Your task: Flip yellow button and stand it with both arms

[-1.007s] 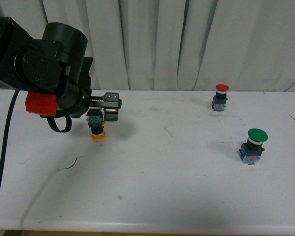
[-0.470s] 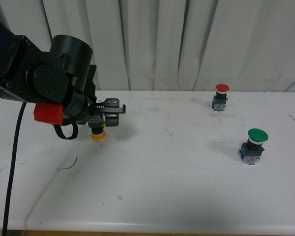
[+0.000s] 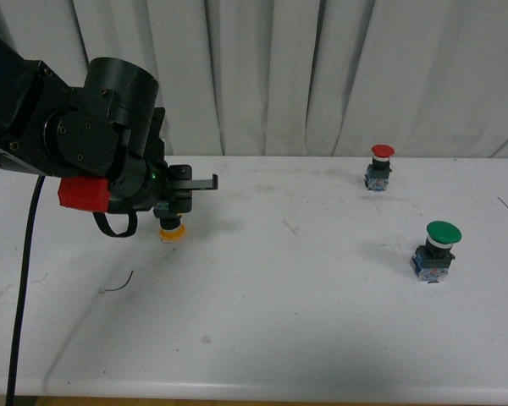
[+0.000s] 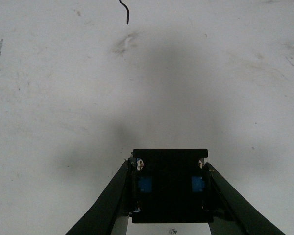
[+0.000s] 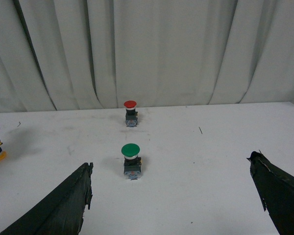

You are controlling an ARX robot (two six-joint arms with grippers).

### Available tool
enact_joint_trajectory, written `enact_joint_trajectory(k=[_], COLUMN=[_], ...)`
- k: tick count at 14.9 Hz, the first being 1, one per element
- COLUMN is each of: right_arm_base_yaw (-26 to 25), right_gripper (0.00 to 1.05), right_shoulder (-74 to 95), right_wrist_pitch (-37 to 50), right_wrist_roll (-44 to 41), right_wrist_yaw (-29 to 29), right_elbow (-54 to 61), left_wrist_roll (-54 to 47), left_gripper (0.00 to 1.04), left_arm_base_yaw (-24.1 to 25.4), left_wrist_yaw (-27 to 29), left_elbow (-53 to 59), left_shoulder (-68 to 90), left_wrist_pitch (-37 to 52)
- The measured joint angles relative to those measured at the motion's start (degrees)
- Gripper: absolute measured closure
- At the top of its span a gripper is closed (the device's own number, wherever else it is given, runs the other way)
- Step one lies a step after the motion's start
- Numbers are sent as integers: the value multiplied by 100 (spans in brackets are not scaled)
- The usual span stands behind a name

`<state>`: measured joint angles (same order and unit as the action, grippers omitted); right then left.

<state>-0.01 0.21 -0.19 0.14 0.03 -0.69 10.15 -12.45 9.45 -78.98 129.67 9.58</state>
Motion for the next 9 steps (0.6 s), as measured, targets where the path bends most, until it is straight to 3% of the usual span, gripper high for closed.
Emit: enact_joint_trajectory(k=[5,9], right_arm_base_yaw=[0,0], right_gripper=[6,6], right_shoulder=[0,0], right_wrist_pitch=[0,0], right_wrist_roll=[0,0], right_wrist_yaw=[0,0], right_elbow=[0,0], left_wrist_roll=[0,-55], left_gripper=[69,69], left_arm_base_yaw=[-33,-264], left_wrist_yaw=[-55,-142], left_elbow=[153,1222], left_shoulder=[-247,-1617], left_wrist_pitch=[122,713])
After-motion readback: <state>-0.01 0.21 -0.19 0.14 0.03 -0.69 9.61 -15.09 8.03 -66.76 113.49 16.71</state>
